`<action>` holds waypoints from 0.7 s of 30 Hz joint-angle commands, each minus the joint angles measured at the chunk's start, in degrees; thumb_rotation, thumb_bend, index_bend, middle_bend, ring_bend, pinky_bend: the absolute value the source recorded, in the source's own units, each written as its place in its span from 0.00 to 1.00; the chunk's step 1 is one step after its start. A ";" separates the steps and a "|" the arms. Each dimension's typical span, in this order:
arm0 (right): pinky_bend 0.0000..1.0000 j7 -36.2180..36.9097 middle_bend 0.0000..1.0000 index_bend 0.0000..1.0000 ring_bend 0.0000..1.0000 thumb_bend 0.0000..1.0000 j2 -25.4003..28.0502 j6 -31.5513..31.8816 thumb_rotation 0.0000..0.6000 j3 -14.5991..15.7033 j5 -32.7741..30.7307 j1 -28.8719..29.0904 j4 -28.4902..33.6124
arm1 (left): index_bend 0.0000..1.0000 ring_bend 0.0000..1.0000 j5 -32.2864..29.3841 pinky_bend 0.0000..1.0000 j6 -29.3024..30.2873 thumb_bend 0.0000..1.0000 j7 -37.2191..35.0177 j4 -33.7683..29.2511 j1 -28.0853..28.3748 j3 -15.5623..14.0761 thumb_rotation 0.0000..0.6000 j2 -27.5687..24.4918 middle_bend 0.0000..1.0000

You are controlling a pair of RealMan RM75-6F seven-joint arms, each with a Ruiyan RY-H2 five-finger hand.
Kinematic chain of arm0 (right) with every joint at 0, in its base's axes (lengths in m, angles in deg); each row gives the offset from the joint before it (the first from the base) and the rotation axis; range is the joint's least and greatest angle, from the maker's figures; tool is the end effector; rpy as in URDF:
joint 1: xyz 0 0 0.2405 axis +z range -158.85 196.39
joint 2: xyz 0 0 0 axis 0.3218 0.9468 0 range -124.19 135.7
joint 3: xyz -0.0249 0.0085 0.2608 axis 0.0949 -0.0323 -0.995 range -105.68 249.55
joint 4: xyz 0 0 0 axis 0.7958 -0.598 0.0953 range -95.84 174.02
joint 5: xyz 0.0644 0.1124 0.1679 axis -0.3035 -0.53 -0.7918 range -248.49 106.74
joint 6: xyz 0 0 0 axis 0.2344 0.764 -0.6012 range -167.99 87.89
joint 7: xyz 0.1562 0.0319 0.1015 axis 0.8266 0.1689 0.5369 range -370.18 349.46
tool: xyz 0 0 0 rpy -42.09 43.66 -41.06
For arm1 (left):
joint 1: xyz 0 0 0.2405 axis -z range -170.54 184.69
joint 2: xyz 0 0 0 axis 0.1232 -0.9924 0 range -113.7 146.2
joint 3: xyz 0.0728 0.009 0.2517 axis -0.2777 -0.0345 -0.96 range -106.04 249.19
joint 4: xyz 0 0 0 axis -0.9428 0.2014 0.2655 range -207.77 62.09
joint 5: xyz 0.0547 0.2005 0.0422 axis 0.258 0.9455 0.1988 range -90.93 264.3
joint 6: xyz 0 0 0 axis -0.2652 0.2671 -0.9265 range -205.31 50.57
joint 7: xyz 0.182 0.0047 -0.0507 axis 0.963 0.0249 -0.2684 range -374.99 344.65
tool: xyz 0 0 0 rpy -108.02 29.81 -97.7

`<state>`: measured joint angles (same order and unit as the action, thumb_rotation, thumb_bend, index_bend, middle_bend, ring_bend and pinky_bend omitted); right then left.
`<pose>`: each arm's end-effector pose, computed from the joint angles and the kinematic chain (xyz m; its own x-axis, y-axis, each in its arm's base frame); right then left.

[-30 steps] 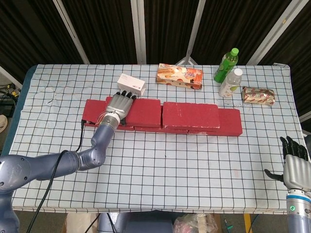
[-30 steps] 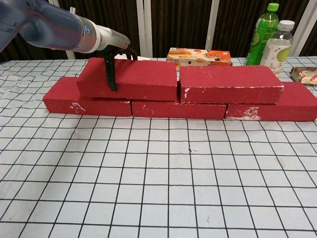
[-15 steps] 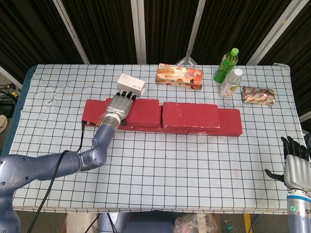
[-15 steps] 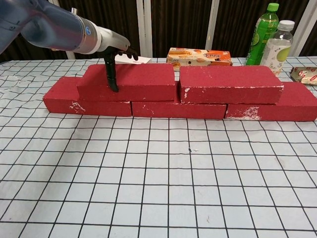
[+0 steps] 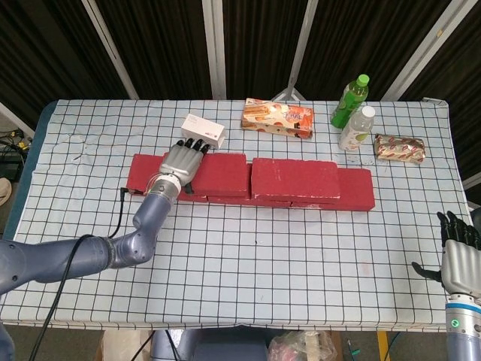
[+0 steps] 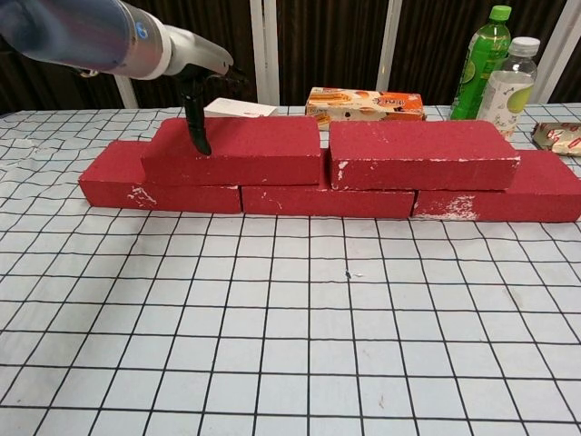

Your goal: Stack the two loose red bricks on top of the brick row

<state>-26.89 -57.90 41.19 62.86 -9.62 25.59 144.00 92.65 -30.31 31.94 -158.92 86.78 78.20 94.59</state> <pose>-0.3313 -0.2431 0.1646 0.3871 -0.0643 0.9198 -0.8632 0.3255 0.3860 -0.0343 0.4816 0.0059 0.6607 0.3433 0.6676 0.7506 -0.2881 -0.5946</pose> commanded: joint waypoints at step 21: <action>0.00 -0.23 0.00 0.05 0.00 0.15 -0.29 -0.08 1.00 0.35 0.85 0.14 0.53 | 0.19 0.08 24.50 0.19 1.98 0.00 -18.54 -8.35 -21.04 -5.67 1.00 -14.97 0.23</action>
<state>-27.12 -58.18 41.10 63.21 -8.77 25.73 144.53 116.81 -28.01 13.67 -167.81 65.93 72.39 79.13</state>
